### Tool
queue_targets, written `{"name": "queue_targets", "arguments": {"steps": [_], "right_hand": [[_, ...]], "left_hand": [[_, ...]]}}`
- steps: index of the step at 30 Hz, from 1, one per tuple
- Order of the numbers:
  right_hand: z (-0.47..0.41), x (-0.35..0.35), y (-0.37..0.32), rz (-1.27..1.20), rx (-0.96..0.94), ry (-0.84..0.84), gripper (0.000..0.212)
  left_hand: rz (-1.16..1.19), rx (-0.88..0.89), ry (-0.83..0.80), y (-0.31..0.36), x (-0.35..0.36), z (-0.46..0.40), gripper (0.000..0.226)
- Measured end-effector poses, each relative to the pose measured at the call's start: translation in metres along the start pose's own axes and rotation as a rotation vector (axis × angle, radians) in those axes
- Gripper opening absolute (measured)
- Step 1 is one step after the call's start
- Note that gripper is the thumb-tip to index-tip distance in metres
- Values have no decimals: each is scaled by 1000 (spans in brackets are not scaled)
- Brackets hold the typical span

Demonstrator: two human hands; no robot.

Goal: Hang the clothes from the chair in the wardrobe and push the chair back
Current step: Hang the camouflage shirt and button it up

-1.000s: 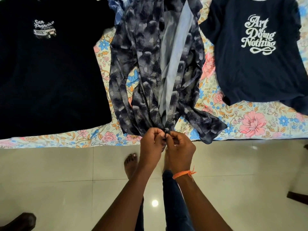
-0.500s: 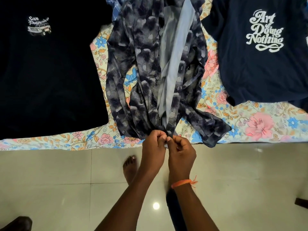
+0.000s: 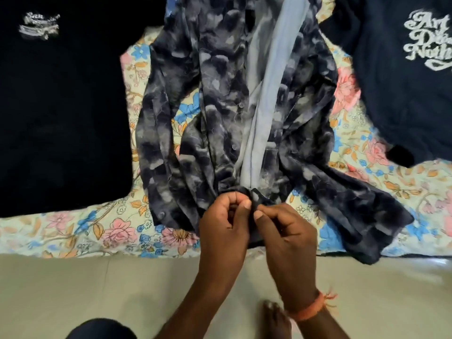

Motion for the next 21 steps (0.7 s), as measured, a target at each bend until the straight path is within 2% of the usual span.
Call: {"name": "queue_targets", "arguments": {"steps": [4, 8, 12, 16, 19, 21], "right_hand": [[-22, 1, 6, -72, -14, -175, 18], [-21, -4, 29, -225, 99, -117, 13], [-17, -12, 33, -176, 4, -35, 12], [-16, -15, 21, 44, -222, 19, 10], [-19, -16, 14, 159, -312, 111, 19], [-23, -16, 12, 211, -346, 144, 19]], "left_hand": [[123, 84, 15, 1, 4, -10, 17], [143, 145, 9, -1, 15, -17, 19], [142, 176, -49, -1, 19, -14, 16], [173, 182, -158, 2, 22, -9, 9], [148, 170, -220, 5, 26, -14, 22], [141, 135, -259, 2, 26, -25, 20]]}}
Point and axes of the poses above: each hand's wrist, its own z-axis away from the middle knuckle, its own x-axis out of the palm, y = z × x, the point moved 9 cm from there along -z, towards the middle knuckle, and after that the axes turned 3 degrees about z, right-handed, at the moved point
